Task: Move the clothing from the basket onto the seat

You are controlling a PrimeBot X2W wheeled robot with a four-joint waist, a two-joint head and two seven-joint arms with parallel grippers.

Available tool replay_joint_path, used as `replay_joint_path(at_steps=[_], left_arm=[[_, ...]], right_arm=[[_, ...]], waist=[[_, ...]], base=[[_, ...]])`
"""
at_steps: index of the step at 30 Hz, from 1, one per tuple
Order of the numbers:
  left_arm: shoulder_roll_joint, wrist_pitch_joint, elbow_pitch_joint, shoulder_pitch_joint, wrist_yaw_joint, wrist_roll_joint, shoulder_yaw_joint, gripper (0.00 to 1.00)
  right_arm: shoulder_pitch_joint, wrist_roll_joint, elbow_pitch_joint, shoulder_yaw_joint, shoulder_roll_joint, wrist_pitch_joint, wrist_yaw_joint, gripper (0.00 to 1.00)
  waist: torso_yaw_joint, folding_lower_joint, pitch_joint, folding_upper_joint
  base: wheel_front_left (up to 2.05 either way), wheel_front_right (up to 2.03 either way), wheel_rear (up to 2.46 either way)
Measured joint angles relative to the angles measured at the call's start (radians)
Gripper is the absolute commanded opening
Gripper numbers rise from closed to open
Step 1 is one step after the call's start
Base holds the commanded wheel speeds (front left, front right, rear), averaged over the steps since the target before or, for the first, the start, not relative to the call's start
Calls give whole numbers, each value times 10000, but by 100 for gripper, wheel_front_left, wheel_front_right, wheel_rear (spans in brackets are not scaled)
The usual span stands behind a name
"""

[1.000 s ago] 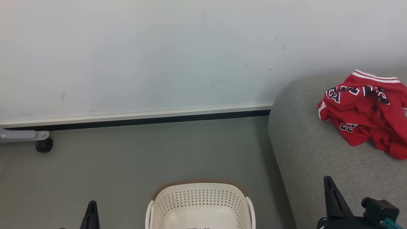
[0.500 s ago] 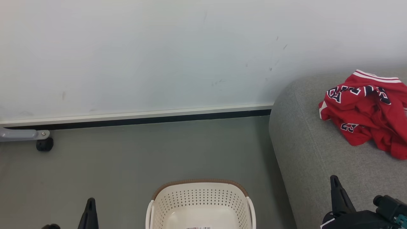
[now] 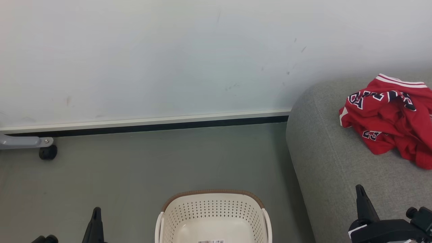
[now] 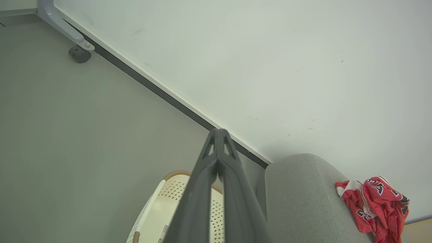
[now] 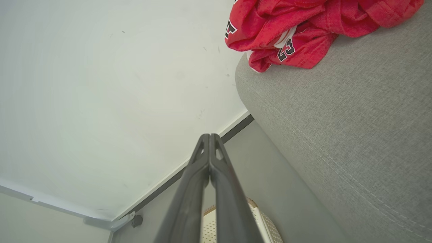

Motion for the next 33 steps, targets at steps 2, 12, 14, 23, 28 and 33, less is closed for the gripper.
replay_joint_path(at_steps=[2, 12, 14, 23, 28, 33], left_arm=[[-19, 71, 42, -53, -35, -226, 46, 0], [-96, 397, 244, -326, -291, -1421, 217, 0], [-115, 451, 272, -371, -297, -1743, 255, 0], [-217, 757, 458, -582, -550, -2800, 431, 0], [-255, 901, 560, -716, -648, -3377, 518, 0], [-305, 1074, 639, -823, -744, -3981, 616, 0]], right_arm=[[-25, 238, 21, -77, 35, 67, 13, 0], [-56, 1476, 167, -485, 184, 391, 265, 0], [-78, 1693, 209, -568, 201, 472, 290, 0], [-226, 2823, 307, -930, 351, 738, 531, 0], [-244, 3436, 376, -1135, 410, 928, 629, 0], [-267, 4054, 445, -1335, 497, 1085, 727, 0]], waist=[[4, 0, 3, 0], [20, 0, 18, 0], [23, 0, 21, 0], [38, 0, 35, 0], [46, 0, 42, 0], [54, 0, 50, 0]], base=[[0, 0, 0], [0, 0, 0], [0, 0, 0], [0, 0, 0], [0, 0, 0], [0, 0, 0]])
